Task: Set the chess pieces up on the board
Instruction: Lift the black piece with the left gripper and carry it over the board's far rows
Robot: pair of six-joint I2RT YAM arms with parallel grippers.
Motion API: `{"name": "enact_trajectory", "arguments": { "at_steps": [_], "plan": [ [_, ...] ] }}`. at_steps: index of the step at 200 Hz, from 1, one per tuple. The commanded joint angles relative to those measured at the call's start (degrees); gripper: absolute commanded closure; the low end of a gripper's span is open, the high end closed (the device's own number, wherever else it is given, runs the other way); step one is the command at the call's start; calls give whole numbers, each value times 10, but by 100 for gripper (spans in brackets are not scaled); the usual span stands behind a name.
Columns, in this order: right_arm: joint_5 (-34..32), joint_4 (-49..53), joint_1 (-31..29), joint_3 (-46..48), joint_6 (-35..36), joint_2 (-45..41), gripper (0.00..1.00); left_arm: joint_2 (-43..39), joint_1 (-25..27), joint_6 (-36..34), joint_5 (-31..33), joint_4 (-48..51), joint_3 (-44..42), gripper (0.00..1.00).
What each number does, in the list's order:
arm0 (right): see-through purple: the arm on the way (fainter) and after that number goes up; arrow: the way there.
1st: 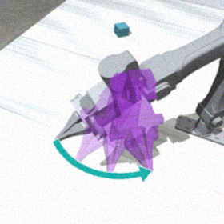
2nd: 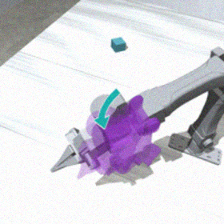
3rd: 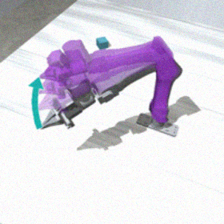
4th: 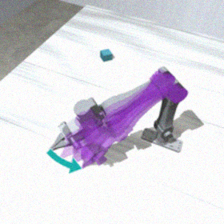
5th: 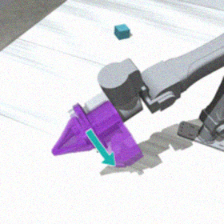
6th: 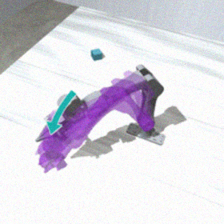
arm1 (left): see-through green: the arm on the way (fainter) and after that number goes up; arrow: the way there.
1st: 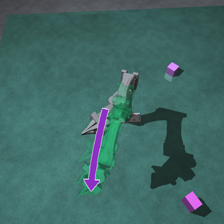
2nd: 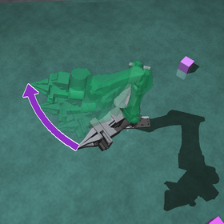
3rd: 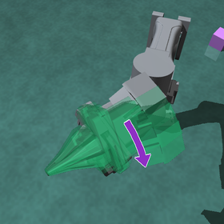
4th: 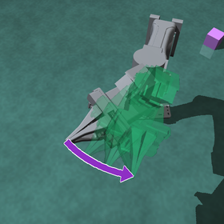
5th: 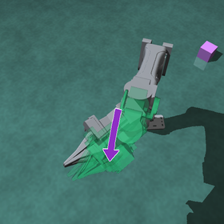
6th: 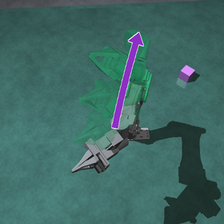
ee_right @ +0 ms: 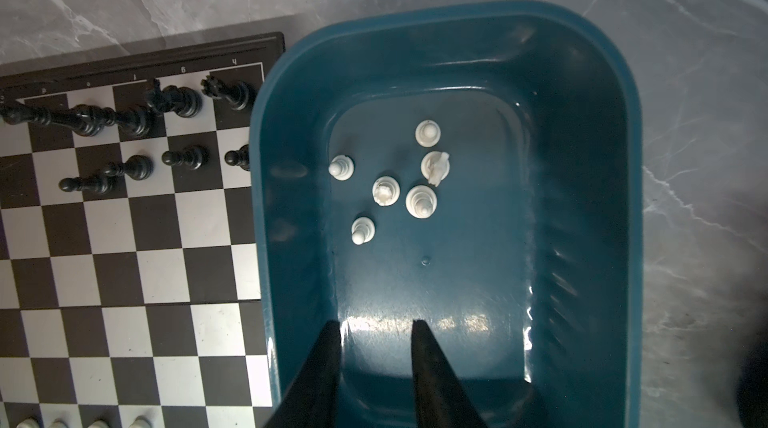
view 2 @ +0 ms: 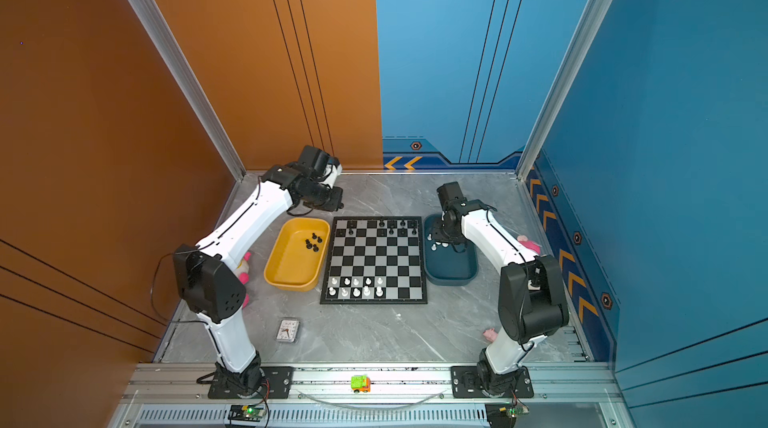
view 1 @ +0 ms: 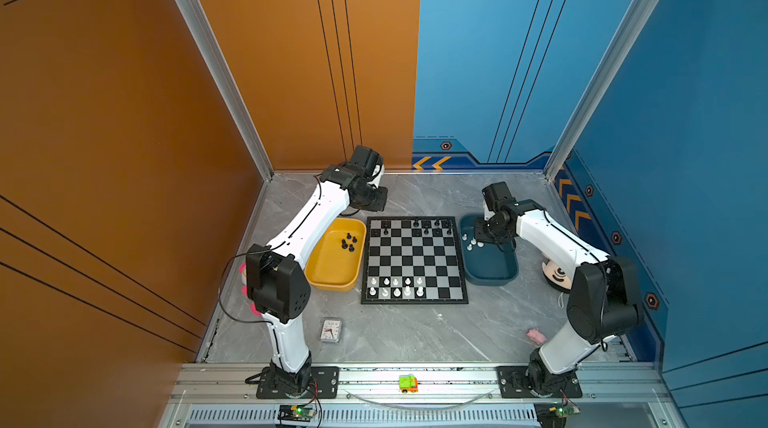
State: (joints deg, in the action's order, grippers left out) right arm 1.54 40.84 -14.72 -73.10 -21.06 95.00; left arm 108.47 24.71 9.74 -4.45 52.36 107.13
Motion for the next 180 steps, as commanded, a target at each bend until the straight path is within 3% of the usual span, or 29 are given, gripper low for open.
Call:
{"name": "enact_trajectory", "arguments": {
  "at_steps": [1,82,125,180],
  "plan": [
    [12,-11,-3,10,-1,-4,68,48,17,-13,-21,27,31,100],
    [35,-27,-3,25,-4,7,69,183,32,1,-17,31,136,100],
    [43,-30,-4,24,-6,17,69,254,26,5,-7,83,221,100],
    [48,-28,-6,16,-7,29,69,271,18,5,11,99,227,100]
  ]
}}
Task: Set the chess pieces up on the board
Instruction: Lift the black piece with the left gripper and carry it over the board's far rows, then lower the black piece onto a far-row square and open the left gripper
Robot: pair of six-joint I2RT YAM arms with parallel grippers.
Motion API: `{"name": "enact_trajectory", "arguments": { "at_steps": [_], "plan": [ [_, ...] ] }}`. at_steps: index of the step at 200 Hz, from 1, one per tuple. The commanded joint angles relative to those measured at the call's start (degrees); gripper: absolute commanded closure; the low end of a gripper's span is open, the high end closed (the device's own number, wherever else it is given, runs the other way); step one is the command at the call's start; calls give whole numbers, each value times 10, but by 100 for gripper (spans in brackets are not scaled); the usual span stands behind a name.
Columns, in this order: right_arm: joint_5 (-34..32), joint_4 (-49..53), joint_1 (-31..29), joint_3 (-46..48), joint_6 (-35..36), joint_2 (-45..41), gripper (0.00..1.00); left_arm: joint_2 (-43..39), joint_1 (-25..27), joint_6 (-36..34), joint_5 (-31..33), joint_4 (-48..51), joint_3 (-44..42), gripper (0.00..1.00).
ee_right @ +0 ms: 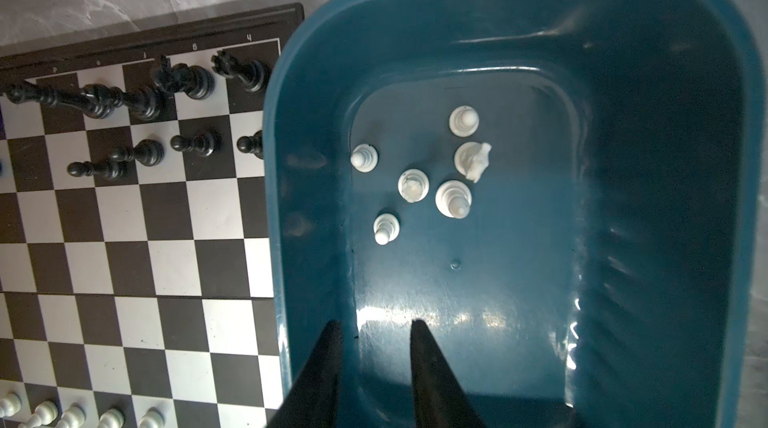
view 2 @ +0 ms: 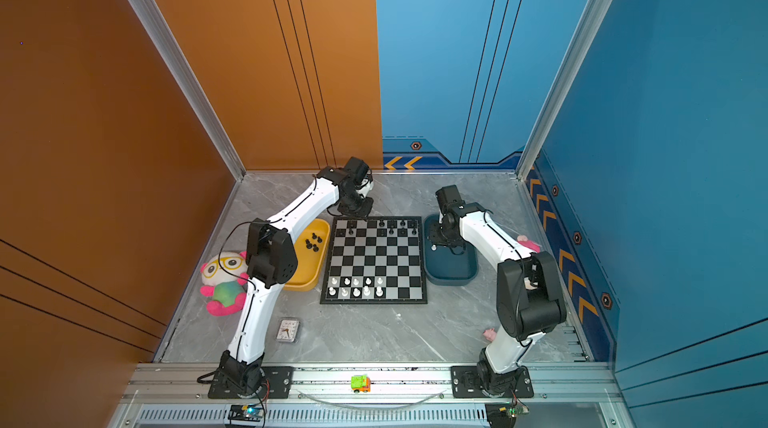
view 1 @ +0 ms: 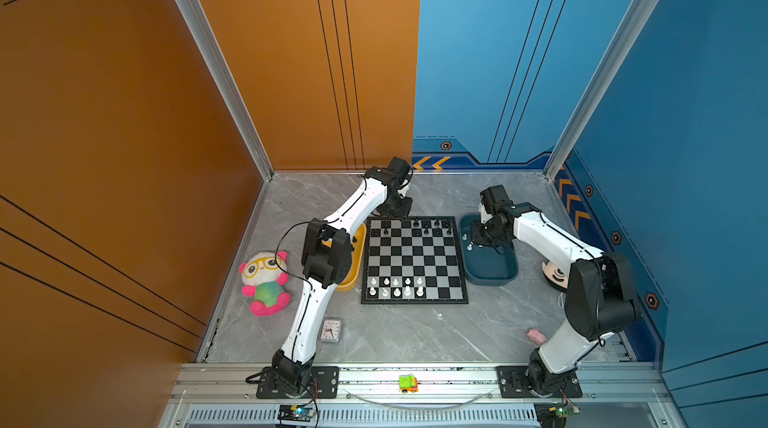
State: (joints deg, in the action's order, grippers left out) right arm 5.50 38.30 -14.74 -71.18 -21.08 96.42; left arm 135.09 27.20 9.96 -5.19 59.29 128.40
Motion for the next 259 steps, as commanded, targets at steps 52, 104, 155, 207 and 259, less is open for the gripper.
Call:
{"name": "enact_trajectory", "arguments": {
  "at_steps": [52,104,155,207,259],
  "plan": [
    [11,-1,-9,-10,-8,23,69,18,-15,3,26,31,19,100],
    [8,1,-9,-11,-9,23,69,38,-17,3,17,31,31,100],
    [7,2,-9,-9,-10,22,69,53,-17,5,15,31,43,100],
    [7,2,-9,-10,-11,25,69,61,-17,4,15,32,41,99],
    [8,2,-11,-9,-12,25,69,67,-17,4,12,33,41,92]
  ]
}}
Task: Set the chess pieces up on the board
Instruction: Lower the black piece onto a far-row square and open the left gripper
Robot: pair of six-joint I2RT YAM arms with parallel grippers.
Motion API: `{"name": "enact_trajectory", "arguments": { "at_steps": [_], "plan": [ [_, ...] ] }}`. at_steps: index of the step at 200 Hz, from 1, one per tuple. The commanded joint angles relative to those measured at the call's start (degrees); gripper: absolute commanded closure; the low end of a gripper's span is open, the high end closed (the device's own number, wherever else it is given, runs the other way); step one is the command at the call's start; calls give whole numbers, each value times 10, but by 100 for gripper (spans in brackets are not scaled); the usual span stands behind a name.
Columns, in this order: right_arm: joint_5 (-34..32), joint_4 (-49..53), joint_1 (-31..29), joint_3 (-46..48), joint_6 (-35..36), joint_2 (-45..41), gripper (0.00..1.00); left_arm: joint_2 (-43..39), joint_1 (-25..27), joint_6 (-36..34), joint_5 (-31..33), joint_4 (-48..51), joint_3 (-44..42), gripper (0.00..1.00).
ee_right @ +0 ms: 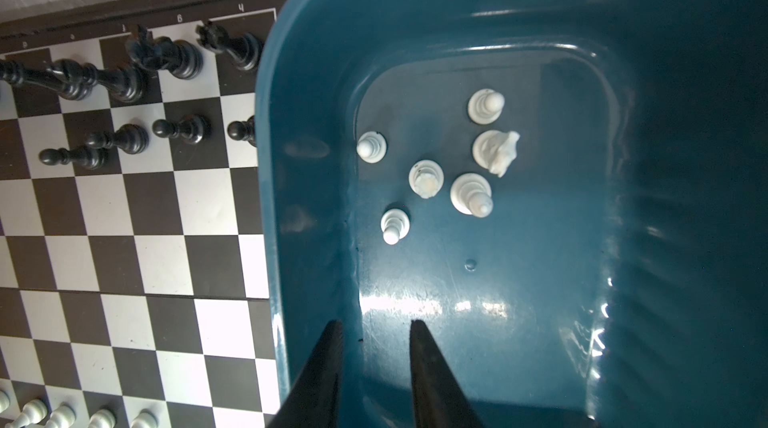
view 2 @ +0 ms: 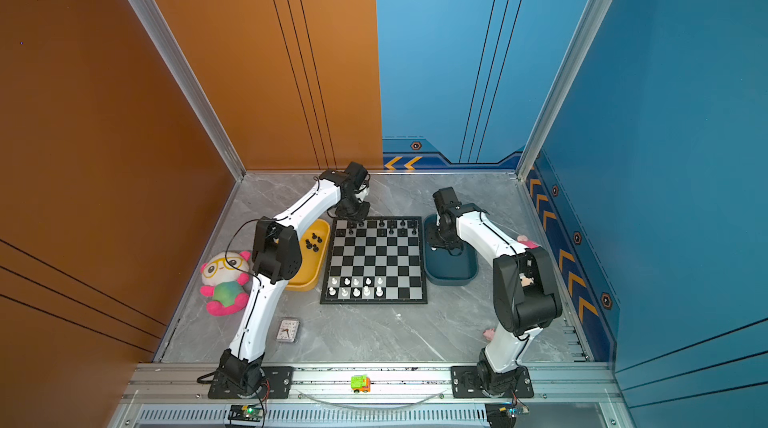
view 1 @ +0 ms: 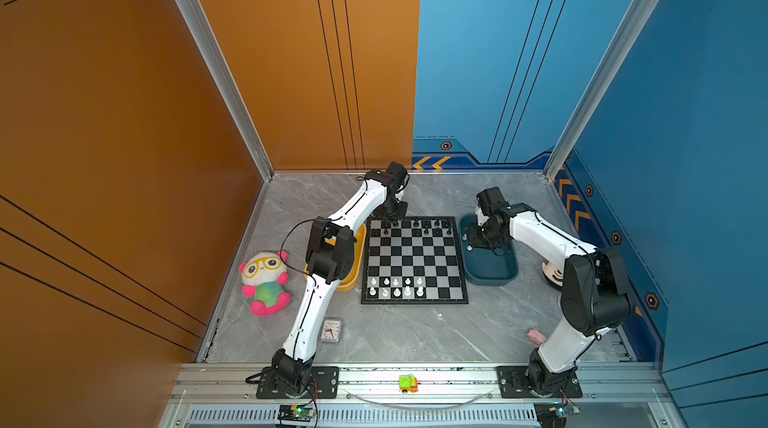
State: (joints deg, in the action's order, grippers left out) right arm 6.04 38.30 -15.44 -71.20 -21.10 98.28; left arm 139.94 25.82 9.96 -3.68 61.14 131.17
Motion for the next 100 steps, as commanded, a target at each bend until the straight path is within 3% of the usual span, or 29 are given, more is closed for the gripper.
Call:
{"name": "enact_trajectory", "arguments": {
  "at_steps": [1,100],
  "plan": [
    [2,2,-4,-9,-11,7,69,18,-3,4,-2,15,13,91],
    [3,1,-6,-11,-11,4,69,15,-3,5,-5,14,13,68]
  ]
}}
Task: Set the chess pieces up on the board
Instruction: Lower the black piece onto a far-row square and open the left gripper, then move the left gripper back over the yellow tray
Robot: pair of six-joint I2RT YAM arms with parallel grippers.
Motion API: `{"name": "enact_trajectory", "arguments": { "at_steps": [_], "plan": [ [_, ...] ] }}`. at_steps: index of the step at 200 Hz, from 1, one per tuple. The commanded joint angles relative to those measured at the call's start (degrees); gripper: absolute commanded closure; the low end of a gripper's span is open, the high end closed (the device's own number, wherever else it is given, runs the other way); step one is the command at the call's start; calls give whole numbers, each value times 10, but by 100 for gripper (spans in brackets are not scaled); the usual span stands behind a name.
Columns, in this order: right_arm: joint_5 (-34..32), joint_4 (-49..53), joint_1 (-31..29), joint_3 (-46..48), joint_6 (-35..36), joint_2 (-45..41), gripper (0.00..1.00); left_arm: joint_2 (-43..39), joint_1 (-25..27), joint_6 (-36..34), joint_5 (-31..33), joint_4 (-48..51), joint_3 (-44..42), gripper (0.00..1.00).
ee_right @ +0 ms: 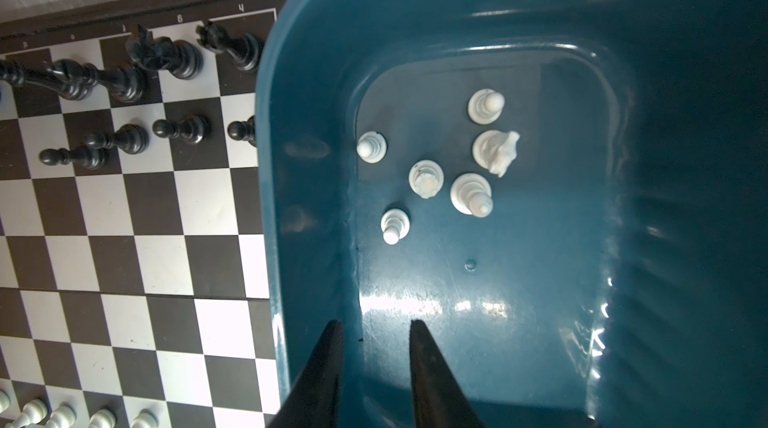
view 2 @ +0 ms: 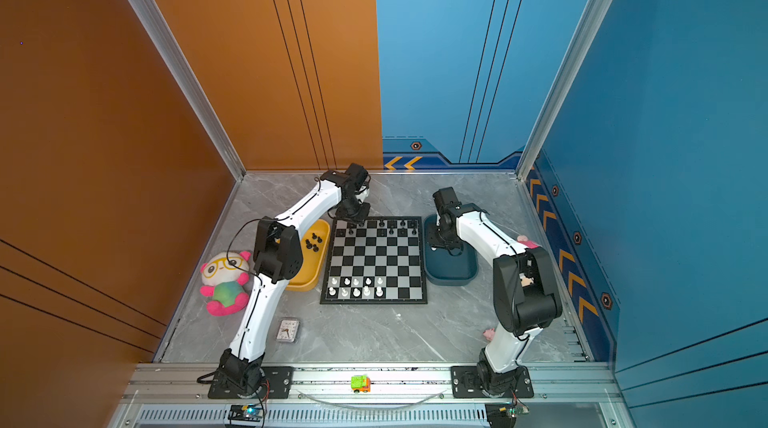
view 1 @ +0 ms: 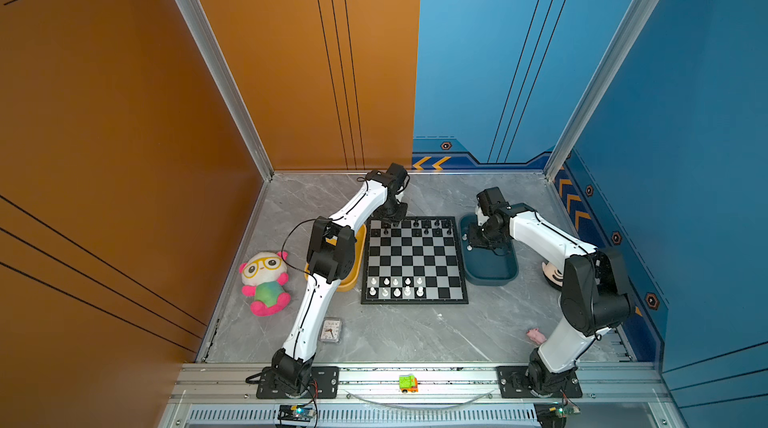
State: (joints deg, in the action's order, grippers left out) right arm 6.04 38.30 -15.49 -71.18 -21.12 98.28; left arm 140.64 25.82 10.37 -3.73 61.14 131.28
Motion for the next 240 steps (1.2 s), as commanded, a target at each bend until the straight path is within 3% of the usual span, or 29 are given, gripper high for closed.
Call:
{"name": "enact_trajectory", "arguments": {
  "at_steps": [1,108,166,202,240],
  "plan": [
    [3,1,-5,-11,-11,4,69,9,-3,1,-5,15,12,68],
    [-3,1,-6,-3,-12,-16,70,-55,10,1,13,13,20,60],
    [-8,-1,-7,10,-14,-39,70,-128,18,-10,35,14,11,55],
    [-10,0,-9,16,-15,-51,70,-207,15,-20,59,14,-43,55],
    [-9,-3,-16,15,-16,-43,70,-305,3,-20,104,10,-159,55]
  ]
}}
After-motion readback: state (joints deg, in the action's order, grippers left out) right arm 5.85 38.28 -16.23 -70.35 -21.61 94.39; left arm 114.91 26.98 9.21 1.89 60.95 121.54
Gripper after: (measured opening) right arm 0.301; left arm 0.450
